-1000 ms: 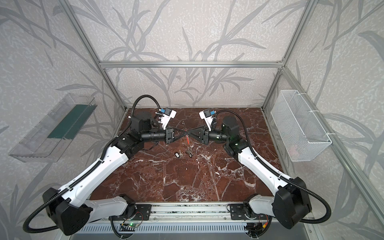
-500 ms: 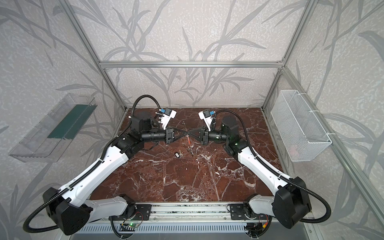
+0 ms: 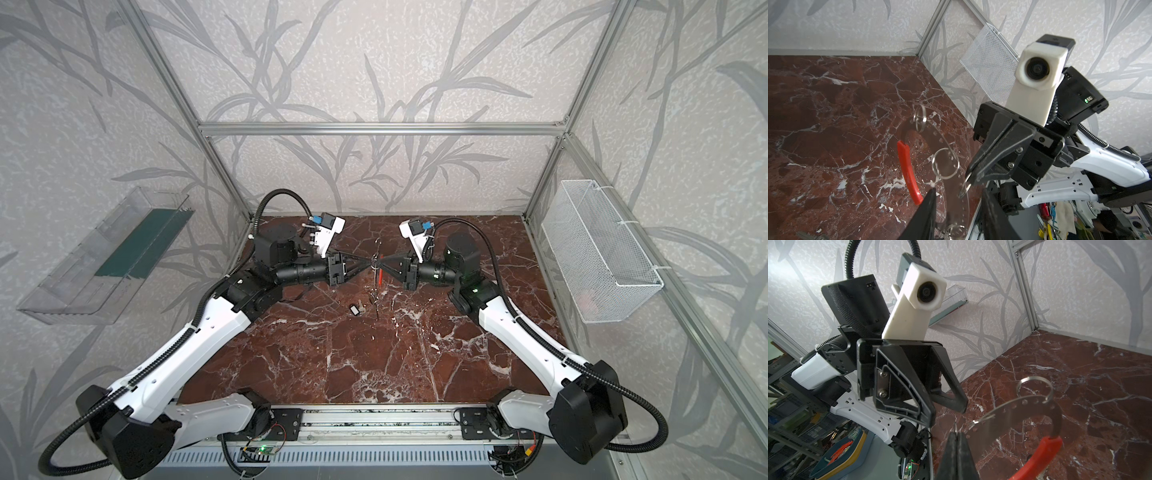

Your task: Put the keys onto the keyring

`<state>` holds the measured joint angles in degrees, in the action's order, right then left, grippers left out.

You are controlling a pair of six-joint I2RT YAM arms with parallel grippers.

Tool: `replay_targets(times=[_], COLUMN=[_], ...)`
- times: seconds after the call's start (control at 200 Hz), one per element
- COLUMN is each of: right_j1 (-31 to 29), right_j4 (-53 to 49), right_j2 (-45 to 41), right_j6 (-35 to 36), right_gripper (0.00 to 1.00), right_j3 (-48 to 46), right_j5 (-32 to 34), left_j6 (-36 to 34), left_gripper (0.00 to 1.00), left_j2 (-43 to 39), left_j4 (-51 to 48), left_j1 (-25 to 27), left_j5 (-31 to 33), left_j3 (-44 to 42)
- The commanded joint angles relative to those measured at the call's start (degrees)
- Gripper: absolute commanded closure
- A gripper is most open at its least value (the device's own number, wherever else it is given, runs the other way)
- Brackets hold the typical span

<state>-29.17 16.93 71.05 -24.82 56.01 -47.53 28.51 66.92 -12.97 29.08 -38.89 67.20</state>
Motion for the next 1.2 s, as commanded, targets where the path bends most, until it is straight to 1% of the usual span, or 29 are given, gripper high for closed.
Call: replay_targets(times=[0.0, 0.17, 0.27, 0.32, 0.46, 0.51, 0.6, 0.655, 0.67, 0.71, 0.82, 0.925, 1.05, 1.195], right_j1=[-0.3, -0.2, 0.0, 0.4, 2.2, 3.0, 3.5, 3.5, 3.5, 3.5, 3.5, 3.5, 3.5, 3.3], right_j4=[1.3, 3.0, 5.8, 9.2, 22.7, 25.0, 32.6, 35.4, 36.3, 38.0, 40.7, 41.1, 39.4, 36.3], right_j2=[-2.6, -2.7, -2.3, -1.7, 1.5, 3.1, 6.8, 8.6, 9.1, 10.5, 12.9, 13.7, 12.7, 11.3], right_j6=[2.6, 4.0, 4.7, 4.0, -1.8, -4.4, -9.6, -11.3, -13.4, -15.1, -17.7, -18.2, -16.7, -13.7], right_gripper=[1.00, 1.00, 1.00, 1.00, 1.00, 1.00, 1.00, 1.00, 1.00, 1.00, 1.00, 1.00, 1.00, 1.00], right_j3=[-0.7, -0.9, -1.6, -2.2, -3.5, -2.4, -0.3, 1.2, 1.6, 2.5, 4.4, 4.9, 4.2, 3.5], right_j5=[2.1, 1.3, 0.4, -1.3, -6.6, -8.9, -13.1, -14.6, -15.0, -16.2, -17.8, -18.4, -18.8, -19.6], left_j6=[3.2, 6.8, 8.4, 9.3, 11.3, 11.3, 10.7, 10.2, 10.0, 9.3, 7.1, 6.5, 7.3, 6.7], left_gripper=[0.62, 0.62, 0.66, 0.68, 0.68, 0.68, 0.68, 0.68, 0.68, 0.68, 0.68, 0.68, 0.68, 0.68], left_j2=[-2.4, -2.4, -2.3, -2.2, -1.0, -0.6, 0.0, 0.4, 0.4, 0.5, 0.6, 0.9, 1.3, 2.2], left_j4=[3.7, 6.4, 8.5, 9.9, 11.7, 11.6, 11.6, 11.5, 11.4, 10.8, 8.1, 7.1, 8.2, 7.2], left_j1=[-0.9, -1.4, -1.4, -1.5, -1.5, -1.5, -1.5, -1.5, -1.5, -1.6, -1.8, -2.4, -3.4, -4.2], left_j5=[1.1, 0.8, -0.1, -1.4, -5.0, -6.1, -8.5, -10.0, -10.5, -11.1, -11.7, -12.0, -12.1, -13.0], left_j3=[-2.1, -3.1, -3.0, -2.9, -2.1, -1.7, -1.2, -0.8, -0.6, -0.1, 1.3, 1.7, 1.7, 3.1])
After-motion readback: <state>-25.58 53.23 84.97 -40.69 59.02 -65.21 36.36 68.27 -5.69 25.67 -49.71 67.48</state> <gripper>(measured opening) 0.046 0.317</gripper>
